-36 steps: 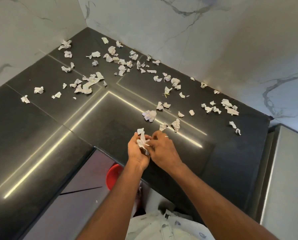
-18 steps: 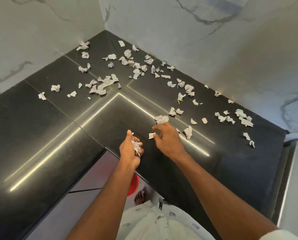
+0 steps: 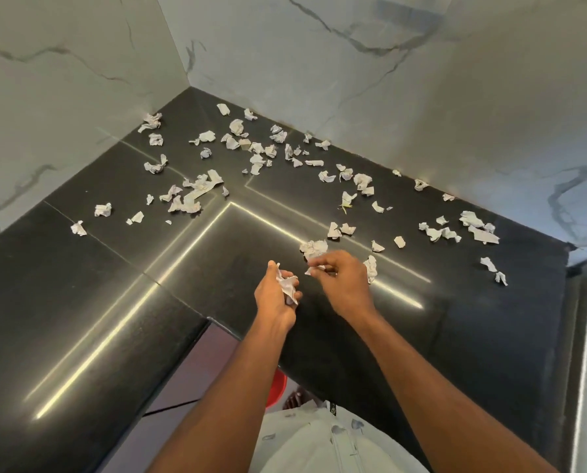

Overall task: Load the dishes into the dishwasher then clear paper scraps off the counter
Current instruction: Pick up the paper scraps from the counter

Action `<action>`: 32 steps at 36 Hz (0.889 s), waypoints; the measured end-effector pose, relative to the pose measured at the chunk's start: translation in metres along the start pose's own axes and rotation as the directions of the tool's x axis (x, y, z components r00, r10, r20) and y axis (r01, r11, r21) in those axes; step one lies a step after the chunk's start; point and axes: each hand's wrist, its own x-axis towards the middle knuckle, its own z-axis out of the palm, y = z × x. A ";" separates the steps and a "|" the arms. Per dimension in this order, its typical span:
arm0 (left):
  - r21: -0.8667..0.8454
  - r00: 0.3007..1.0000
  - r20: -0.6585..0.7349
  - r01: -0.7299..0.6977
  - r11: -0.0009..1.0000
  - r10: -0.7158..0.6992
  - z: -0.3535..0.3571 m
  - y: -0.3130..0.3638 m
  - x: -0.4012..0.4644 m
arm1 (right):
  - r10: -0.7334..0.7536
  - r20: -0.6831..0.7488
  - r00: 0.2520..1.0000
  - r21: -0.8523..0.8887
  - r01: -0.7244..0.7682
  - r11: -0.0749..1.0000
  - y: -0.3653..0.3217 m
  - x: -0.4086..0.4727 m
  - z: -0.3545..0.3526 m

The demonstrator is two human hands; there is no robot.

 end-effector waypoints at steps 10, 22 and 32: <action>-0.083 0.978 0.195 0.091 0.992 -0.074 0.021 -0.006 -0.006 | -0.203 0.060 0.977 -0.201 0.211 0.957 -0.011 -0.003 0.016; 0.008 1.000 0.026 -0.010 1.000 0.010 0.012 0.015 0.007 | -0.235 0.119 0.965 -0.255 0.259 0.932 0.009 0.026 0.008; 0.049 1.000 0.004 -0.028 0.998 0.028 -0.002 0.009 0.014 | -0.150 0.339 0.929 -0.681 0.352 0.642 0.028 0.049 0.015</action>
